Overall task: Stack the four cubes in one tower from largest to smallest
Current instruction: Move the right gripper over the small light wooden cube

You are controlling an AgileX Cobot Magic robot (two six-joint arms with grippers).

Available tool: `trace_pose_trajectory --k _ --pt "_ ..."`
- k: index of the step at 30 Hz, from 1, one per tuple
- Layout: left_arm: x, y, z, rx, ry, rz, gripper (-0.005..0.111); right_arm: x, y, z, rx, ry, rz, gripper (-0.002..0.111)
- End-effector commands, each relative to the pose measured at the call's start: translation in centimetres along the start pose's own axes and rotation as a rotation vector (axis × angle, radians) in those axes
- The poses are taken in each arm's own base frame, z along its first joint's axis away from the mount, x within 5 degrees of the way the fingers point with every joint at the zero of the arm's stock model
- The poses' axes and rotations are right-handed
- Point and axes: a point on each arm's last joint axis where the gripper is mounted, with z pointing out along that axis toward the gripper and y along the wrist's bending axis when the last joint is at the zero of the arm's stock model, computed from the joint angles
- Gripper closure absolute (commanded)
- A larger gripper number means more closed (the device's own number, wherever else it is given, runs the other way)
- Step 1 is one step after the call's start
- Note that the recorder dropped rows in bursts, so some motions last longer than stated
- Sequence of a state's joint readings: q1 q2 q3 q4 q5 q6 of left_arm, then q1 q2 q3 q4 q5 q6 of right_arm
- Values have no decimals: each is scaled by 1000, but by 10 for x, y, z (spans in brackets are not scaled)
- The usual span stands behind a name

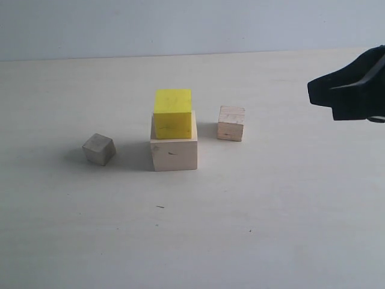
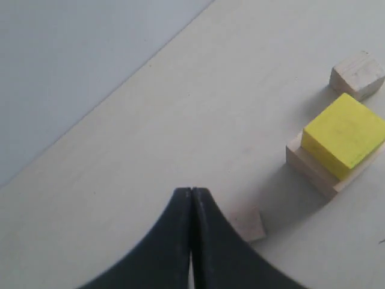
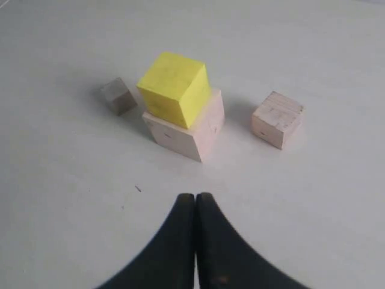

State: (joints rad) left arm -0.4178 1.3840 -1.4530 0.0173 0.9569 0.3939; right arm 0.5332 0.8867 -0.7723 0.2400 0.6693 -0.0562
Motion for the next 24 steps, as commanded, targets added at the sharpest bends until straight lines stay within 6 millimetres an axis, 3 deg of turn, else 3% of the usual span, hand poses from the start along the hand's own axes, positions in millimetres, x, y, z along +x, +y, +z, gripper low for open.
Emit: trace_pose_trajectory --k 1,8,17,20,24 --pt "35 0 -14 5 -54 -136 107 0 -2 1 24 -19 -55 108" --pt "83 -22 -36 -29 -167 -328 107 -13 -9 16 86 -105 -125 108" --pt "148 -55 -55 -46 -252 -460 107 -18 -19 86 102 116 -103 108" --pt "161 -63 -60 -40 -255 -467 107 -30 -21 107 114 202 -125 108" --pt "168 -67 -67 -42 -272 -464 107 -62 -25 121 170 283 -217 108"
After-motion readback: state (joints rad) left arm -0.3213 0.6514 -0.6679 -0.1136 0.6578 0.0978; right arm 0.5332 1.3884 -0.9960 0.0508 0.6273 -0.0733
